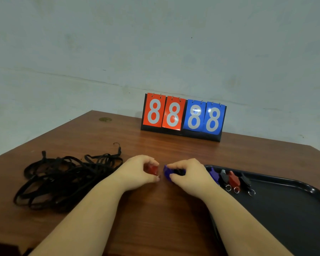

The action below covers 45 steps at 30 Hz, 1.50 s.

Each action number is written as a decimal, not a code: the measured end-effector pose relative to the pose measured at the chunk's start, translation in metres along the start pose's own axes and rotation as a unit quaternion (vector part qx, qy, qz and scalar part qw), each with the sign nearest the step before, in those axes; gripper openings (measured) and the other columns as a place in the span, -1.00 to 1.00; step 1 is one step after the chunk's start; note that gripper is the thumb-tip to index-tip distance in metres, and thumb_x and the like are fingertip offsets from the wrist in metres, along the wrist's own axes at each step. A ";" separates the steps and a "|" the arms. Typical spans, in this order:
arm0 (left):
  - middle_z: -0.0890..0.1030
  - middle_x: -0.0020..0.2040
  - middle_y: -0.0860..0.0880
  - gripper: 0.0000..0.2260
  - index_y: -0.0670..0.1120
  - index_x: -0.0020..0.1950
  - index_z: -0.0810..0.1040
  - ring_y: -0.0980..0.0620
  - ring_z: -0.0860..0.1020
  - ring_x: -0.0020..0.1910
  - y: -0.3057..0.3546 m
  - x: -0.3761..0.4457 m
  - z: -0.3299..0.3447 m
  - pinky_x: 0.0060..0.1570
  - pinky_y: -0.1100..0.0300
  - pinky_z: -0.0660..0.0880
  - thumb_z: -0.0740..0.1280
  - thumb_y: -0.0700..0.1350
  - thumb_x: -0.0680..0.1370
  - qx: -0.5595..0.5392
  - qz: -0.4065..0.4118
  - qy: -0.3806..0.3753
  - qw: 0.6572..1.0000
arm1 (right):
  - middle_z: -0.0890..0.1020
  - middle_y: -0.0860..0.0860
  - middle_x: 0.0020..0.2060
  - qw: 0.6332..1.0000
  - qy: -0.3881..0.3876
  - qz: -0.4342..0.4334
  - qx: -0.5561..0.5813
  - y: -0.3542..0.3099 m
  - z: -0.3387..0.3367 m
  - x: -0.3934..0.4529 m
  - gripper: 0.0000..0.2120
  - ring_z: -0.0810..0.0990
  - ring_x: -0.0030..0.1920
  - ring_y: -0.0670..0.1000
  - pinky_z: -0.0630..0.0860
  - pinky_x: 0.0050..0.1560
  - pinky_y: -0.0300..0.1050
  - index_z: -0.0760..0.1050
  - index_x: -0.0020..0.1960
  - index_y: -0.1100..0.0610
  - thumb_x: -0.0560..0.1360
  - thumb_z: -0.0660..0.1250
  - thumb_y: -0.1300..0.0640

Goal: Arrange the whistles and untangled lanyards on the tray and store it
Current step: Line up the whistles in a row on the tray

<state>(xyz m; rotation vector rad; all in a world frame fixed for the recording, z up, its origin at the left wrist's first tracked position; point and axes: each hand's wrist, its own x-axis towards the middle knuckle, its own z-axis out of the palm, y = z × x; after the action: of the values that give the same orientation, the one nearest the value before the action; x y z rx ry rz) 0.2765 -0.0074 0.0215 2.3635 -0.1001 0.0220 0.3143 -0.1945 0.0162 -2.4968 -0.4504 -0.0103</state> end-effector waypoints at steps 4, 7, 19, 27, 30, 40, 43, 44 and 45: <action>0.39 0.39 0.11 -0.54 0.12 0.27 0.48 0.07 0.35 0.34 0.001 0.002 0.001 0.33 0.10 0.31 0.47 0.02 0.39 0.008 0.010 -0.009 1.000 | 0.56 -0.09 0.23 0.999 -0.011 -0.036 -0.037 -0.001 -0.004 -0.002 -0.61 0.42 0.32 0.01 0.23 0.42 0.16 0.51 0.25 -0.15 0.42 0.33 -0.05; 0.45 0.32 0.11 -0.55 0.15 0.23 0.49 0.12 0.40 0.26 -0.003 0.002 -0.001 0.27 0.16 0.33 0.48 0.04 0.37 0.006 0.008 -0.008 1.000 | 0.54 -0.09 0.26 0.998 -0.030 -0.044 -0.045 -0.004 -0.006 -0.003 -0.58 0.38 0.35 0.01 0.20 0.43 0.20 0.48 0.28 -0.13 0.42 0.35 -0.04; 0.47 0.27 0.12 -0.54 0.17 0.25 0.48 0.11 0.42 0.24 0.000 -0.001 0.000 0.29 0.10 0.37 0.48 0.07 0.37 0.014 0.006 -0.003 1.000 | 0.48 -0.03 0.28 0.991 -0.033 -0.036 -0.121 -0.006 -0.006 -0.001 -0.45 0.42 0.29 0.09 0.36 0.33 0.13 0.36 0.35 -0.21 0.38 0.40 -0.14; 0.52 0.19 0.17 -0.51 0.14 0.25 0.47 0.19 0.45 0.21 0.002 -0.002 0.001 0.26 0.18 0.38 0.50 0.05 0.35 -0.011 0.032 0.051 0.998 | 0.51 -0.08 0.28 0.999 0.029 -0.030 -0.005 -0.017 -0.011 -0.012 -0.45 0.43 0.30 -0.03 0.37 0.30 -0.10 0.40 0.36 -0.05 0.41 0.42 -0.08; 0.52 0.22 0.18 -0.51 0.16 0.26 0.46 0.20 0.43 0.24 0.006 -0.003 -0.001 0.28 0.18 0.35 0.49 0.06 0.36 -0.016 0.042 0.066 0.997 | 0.52 -0.07 0.27 0.998 0.032 -0.032 0.043 -0.022 -0.018 -0.016 -0.46 0.46 0.24 -0.10 0.37 0.18 -0.24 0.40 0.36 -0.02 0.42 0.42 -0.03; 0.47 0.29 0.16 -0.50 0.20 0.26 0.43 0.19 0.41 0.24 0.084 -0.010 0.002 0.23 0.18 0.35 0.47 0.14 0.35 0.045 0.102 0.029 0.993 | 0.55 -0.10 0.22 0.996 0.083 0.023 0.024 0.002 -0.104 -0.070 -0.50 0.48 0.09 -0.19 0.39 0.10 -0.28 0.44 0.32 -0.01 0.40 0.45 0.01; 0.47 0.29 0.16 -0.49 0.17 0.28 0.43 0.19 0.41 0.24 0.116 -0.015 0.027 0.21 0.21 0.36 0.47 0.13 0.36 0.044 0.141 -0.006 0.989 | 0.58 -0.07 0.20 0.994 0.090 0.062 0.027 0.028 -0.124 -0.100 -0.49 0.52 0.09 -0.17 0.42 0.11 -0.27 0.45 0.31 0.01 0.39 0.46 0.03; 0.47 0.29 0.15 -0.50 0.16 0.28 0.43 0.18 0.42 0.24 0.125 -0.016 0.037 0.21 0.21 0.37 0.46 0.12 0.37 0.039 0.148 -0.023 0.988 | 0.58 -0.06 0.19 0.992 0.094 0.073 0.028 0.037 -0.130 -0.109 -0.49 0.53 0.09 -0.16 0.43 0.12 -0.26 0.46 0.31 0.02 0.39 0.47 0.04; 0.47 0.29 0.14 -0.50 0.14 0.29 0.43 0.17 0.42 0.24 0.134 -0.017 0.047 0.22 0.20 0.38 0.46 0.11 0.38 0.034 0.152 -0.038 0.987 | 0.59 -0.05 0.18 0.991 0.100 0.084 0.026 0.045 -0.136 -0.118 -0.49 0.53 0.07 -0.16 0.43 0.12 -0.25 0.46 0.31 0.02 0.39 0.47 0.03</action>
<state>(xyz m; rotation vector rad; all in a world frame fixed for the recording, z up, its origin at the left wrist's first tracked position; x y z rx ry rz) 0.2484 -0.1344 0.0806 2.3962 -0.5032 0.0847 0.2308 -0.3424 0.0900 -2.4425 -0.1553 -0.1795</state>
